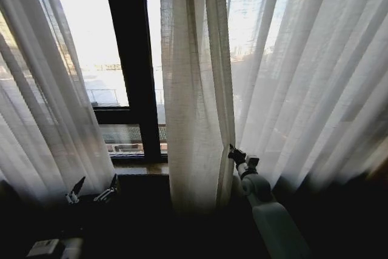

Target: Open the curtains by pulling them apart, changing their state from closed to fully open.

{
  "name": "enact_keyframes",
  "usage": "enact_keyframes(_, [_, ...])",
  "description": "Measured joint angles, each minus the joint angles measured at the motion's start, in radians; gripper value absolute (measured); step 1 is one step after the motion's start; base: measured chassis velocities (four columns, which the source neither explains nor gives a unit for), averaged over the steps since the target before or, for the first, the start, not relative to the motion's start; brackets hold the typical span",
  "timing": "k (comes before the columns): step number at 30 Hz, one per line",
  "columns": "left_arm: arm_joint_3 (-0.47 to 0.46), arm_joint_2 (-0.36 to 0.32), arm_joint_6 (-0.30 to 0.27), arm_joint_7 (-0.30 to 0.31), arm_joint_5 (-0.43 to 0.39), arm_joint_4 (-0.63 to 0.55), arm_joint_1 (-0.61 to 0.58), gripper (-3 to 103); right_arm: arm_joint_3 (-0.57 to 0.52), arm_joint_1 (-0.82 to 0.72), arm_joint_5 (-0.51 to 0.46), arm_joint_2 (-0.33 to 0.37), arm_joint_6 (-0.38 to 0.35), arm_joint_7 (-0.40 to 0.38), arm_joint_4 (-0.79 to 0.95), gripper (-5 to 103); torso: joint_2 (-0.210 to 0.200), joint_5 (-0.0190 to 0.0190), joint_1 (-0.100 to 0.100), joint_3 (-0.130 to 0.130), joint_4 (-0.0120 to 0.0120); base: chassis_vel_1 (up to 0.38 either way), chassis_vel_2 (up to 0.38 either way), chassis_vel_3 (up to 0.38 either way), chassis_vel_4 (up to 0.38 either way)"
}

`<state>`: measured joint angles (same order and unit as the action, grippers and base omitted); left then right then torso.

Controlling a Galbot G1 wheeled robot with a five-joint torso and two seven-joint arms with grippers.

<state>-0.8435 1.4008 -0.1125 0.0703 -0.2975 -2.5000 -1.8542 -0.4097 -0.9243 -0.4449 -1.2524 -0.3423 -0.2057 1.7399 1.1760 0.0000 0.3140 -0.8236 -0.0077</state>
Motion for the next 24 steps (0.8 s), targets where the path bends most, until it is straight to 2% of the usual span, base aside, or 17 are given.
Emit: enact_keyframes(24, [0.003,0.002,-0.005,0.000,0.000,0.000,0.001,100,-0.029,-0.012,-0.001,0.007,0.001,0.003,-0.004,0,0.000,0.0004,0.000,0.000,0.0001,-0.329,-0.368,0.341,0.370])
